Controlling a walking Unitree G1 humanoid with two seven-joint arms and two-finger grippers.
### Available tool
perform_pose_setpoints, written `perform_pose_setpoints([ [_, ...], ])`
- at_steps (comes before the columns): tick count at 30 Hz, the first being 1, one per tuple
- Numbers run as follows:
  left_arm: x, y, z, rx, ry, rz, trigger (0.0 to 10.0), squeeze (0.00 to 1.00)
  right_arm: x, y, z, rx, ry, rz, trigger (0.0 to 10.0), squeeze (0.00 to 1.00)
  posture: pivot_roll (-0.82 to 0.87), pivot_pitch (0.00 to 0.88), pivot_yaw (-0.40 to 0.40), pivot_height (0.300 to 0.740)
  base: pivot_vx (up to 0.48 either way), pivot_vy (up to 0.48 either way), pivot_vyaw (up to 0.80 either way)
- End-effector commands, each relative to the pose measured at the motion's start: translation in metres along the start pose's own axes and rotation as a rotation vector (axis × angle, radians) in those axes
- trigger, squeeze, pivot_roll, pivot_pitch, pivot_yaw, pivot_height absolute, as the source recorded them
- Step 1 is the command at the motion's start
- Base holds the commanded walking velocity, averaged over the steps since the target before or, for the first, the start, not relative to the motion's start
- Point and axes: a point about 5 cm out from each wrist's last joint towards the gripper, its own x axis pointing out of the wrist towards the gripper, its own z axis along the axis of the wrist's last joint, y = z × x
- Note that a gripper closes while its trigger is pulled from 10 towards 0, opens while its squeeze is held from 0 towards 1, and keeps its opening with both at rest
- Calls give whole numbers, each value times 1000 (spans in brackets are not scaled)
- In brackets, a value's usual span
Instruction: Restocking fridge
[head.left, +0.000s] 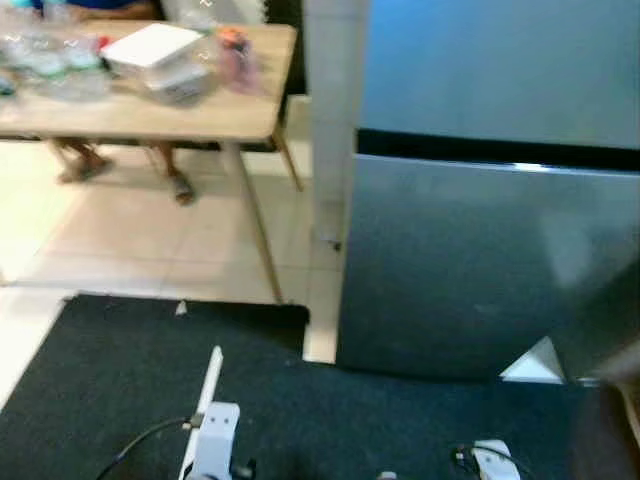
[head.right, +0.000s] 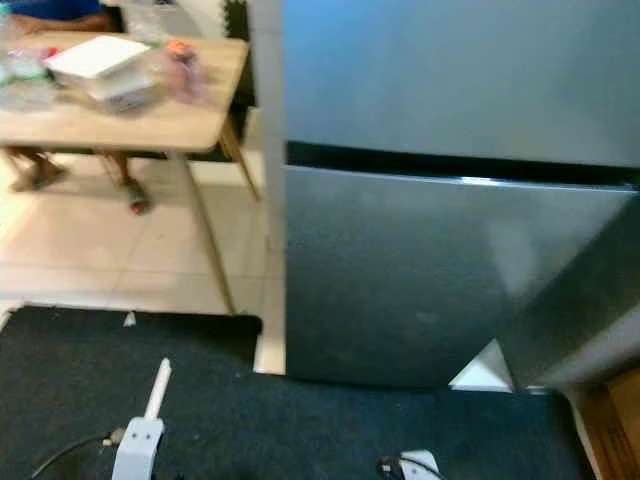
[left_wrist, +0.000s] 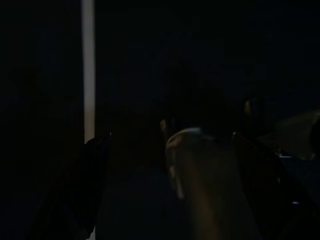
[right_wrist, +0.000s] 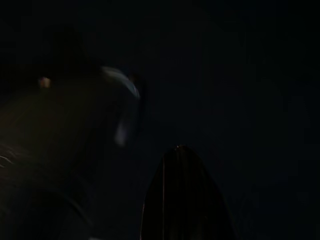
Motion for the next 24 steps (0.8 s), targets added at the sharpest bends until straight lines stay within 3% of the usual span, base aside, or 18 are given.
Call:
perform_pose_setpoints([
  [1,-1,-4,-8,-6,30,-11,10000,0,0,6,-4,-31,18,27,10000,0,-30,67,-25,740,0,0,763],
  [10,0,-20,-15,5,55,-61,10000,0,-4,-7,-11,-98,59,4,10000,0,-46,56,-38,740,0,0,763],
  [17,-1,-20,-17,-2,67,-60,10000,0,-7,-9,-24,-113,101,1,10000,0,-44,55,-40,740,0,0,767],
  [24,-1,-18,-17,-1,69,-56,10000,0,-6,-6,-23,-123,101,9,10000,0,-40,56,-40,740,0,0,769],
])
